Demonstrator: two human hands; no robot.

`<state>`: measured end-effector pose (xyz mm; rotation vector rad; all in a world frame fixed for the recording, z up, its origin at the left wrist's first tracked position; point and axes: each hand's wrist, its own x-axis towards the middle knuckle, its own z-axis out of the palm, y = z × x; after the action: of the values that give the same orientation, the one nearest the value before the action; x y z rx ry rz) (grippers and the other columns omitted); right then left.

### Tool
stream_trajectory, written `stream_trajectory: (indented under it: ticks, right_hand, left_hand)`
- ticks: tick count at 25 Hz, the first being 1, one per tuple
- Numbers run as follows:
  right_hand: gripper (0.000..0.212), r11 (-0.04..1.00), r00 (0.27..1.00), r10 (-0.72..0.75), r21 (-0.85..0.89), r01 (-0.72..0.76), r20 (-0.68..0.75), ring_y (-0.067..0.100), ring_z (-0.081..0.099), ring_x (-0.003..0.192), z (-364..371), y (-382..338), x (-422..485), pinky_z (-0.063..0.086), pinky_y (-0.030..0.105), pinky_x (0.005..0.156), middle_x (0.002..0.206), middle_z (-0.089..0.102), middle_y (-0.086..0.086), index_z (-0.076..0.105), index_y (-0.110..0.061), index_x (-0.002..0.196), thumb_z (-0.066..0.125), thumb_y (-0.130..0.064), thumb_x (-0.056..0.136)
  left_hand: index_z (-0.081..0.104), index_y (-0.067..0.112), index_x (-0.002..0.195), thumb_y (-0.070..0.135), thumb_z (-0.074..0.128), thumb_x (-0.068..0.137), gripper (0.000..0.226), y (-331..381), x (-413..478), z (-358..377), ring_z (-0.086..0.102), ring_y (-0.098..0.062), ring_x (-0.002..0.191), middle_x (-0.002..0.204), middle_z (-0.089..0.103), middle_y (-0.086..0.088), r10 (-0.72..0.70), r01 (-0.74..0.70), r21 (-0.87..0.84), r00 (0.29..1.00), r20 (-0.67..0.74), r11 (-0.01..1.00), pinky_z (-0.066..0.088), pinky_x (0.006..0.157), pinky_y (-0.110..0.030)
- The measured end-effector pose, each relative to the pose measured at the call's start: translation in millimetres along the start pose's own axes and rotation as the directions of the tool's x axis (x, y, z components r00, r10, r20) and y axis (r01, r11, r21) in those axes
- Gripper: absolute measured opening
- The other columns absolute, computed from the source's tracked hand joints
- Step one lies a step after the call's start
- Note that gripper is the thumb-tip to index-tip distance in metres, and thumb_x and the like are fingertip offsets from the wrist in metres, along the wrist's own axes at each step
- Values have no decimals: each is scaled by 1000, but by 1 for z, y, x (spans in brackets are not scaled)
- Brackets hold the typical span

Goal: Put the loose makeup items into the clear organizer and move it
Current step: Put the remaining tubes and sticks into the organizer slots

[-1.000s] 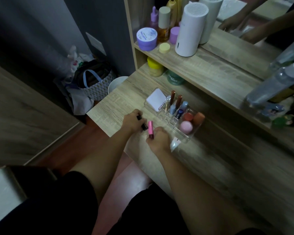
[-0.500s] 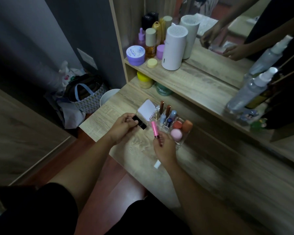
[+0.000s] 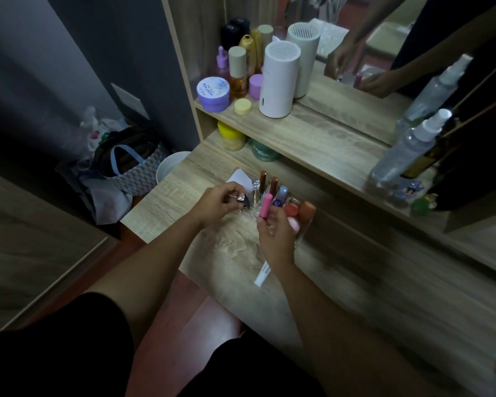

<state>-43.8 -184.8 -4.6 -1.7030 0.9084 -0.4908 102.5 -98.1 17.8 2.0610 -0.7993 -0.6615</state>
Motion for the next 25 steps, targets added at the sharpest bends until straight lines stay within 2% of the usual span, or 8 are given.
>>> stream_trajectory:
  ticks: [2, 6, 8, 11, 15, 17, 21, 25]
  right_hand:
    - [21, 999, 999, -28, -41, 29, 24, 16, 63, 83, -1, 3, -2, 52, 28, 75, 89, 63, -1, 63, -10, 110, 59, -8, 89]
    - [33, 989, 999, -40, -143, 44, 26, 15, 55, 91, -6, 10, -9, 47, 19, 80, 105, 47, -1, 60, -12, 123, 59, -12, 91]
    - [32, 986, 998, -45, -160, 38, -41, 6, 50, 87, -8, 11, -13, 42, 3, 73, 107, 45, -3, 62, -12, 121, 61, -12, 89]
    - [22, 995, 992, -53, -92, 42, -114, -7, 53, 78, -10, 8, -15, 40, -8, 70, 103, 56, -2, 65, -9, 105, 68, -7, 83]
    - [18, 994, 991, -72, -85, 63, -113, -5, 57, 77, -10, 5, -11, 46, 4, 70, 90, 54, -14, 64, -9, 95, 70, -4, 80]
    - [17, 990, 987, -97, -111, 83, -128, 3, 57, 84, -7, 1, -10, 47, 6, 72, 95, 55, -10, 65, -8, 95, 71, -4, 79]
    - [20, 983, 980, -146, -133, 127, -137, 5, 56, 89, -2, -5, -5, 42, -5, 69, 97, 60, -4, 66, -6, 99, 70, -2, 80]
    - [25, 990, 987, -99, -116, 84, -130, 7, 60, 89, 5, -9, 1, 50, 9, 75, 101, 71, 8, 66, -6, 108, 67, -4, 83]
  left_hand:
    - [66, 17, 99, 4, 69, 80, 23, 2, 3, 0, 66, -17, 84, 96, 70, -10, 30, -31, 24, 999, 25, 999, 48, 76, -11]
    - [67, 16, 107, 6, 68, 81, 27, 5, 11, -4, 63, -10, 80, 97, 71, -7, 87, -106, 153, 988, 129, 983, 42, 68, 0]
    - [67, 14, 110, 6, 68, 82, 29, 2, 12, -4, 62, -10, 82, 100, 72, -8, 102, -143, 235, 979, 179, 962, 44, 74, -10]
    - [67, 13, 112, 8, 67, 84, 29, -1, 11, -2, 63, -13, 90, 105, 72, -9, 88, -132, 239, 978, 187, 962, 44, 80, -18]
    - [65, 17, 116, 14, 66, 86, 30, -1, 9, 5, 67, -17, 95, 108, 72, -7, 60, -87, 169, 986, 157, 982, 47, 84, -22]
    - [64, 16, 116, 14, 65, 87, 30, -2, 8, 6, 67, -18, 95, 110, 71, -7, 60, -85, 171, 987, 151, 982, 47, 85, -24]
    - [62, 15, 116, 11, 63, 87, 29, -3, 7, 7, 66, -17, 92, 106, 70, -6, 71, -94, 156, 987, 145, 983, 48, 84, -26]
    - [59, 15, 106, 12, 64, 85, 22, -6, 7, 6, 65, -20, 86, 96, 71, -8, 69, -85, 130, 990, 122, 988, 48, 80, -29]
